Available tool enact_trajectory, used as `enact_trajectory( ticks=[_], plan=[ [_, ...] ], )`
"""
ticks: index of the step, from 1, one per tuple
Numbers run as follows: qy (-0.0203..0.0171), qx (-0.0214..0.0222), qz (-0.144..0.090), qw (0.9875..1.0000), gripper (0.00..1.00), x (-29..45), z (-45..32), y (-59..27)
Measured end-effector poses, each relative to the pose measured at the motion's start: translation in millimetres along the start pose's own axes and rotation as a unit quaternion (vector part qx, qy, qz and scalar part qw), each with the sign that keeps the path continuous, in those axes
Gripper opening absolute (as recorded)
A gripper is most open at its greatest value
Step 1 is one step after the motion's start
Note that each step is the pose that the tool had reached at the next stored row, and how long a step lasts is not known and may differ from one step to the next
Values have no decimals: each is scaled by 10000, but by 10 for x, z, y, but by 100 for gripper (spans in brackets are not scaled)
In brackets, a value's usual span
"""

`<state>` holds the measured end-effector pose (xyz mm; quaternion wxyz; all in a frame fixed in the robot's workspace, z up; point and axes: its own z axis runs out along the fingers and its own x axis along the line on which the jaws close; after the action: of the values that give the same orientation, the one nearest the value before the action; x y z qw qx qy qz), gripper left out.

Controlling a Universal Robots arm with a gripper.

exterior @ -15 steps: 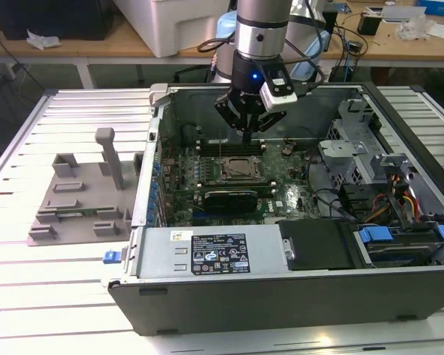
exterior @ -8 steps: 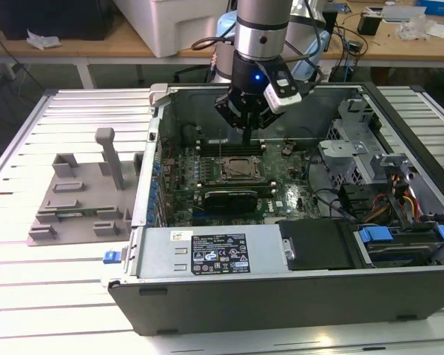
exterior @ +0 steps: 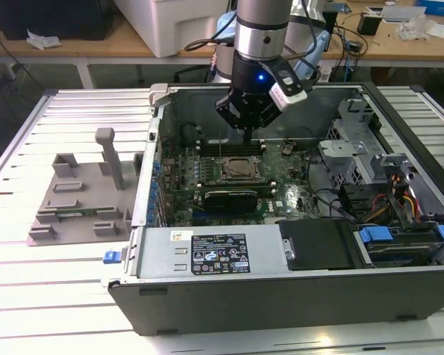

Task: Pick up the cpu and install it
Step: 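Install the first cpu locking lever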

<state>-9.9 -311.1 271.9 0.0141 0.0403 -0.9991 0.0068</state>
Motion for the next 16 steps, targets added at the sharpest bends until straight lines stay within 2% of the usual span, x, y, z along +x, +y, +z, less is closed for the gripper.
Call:
enact_trajectory(
  ticks=[2,9,14,16],
  plan=[
    [-3,5,-202,9998,11,0,0,0],
    [-7,17,-595,9982,11,0,0,0],
    [-11,24,-850,9964,11,0,0,0],
    [-12,28,-970,9953,11,0,0,0]
  ],
)
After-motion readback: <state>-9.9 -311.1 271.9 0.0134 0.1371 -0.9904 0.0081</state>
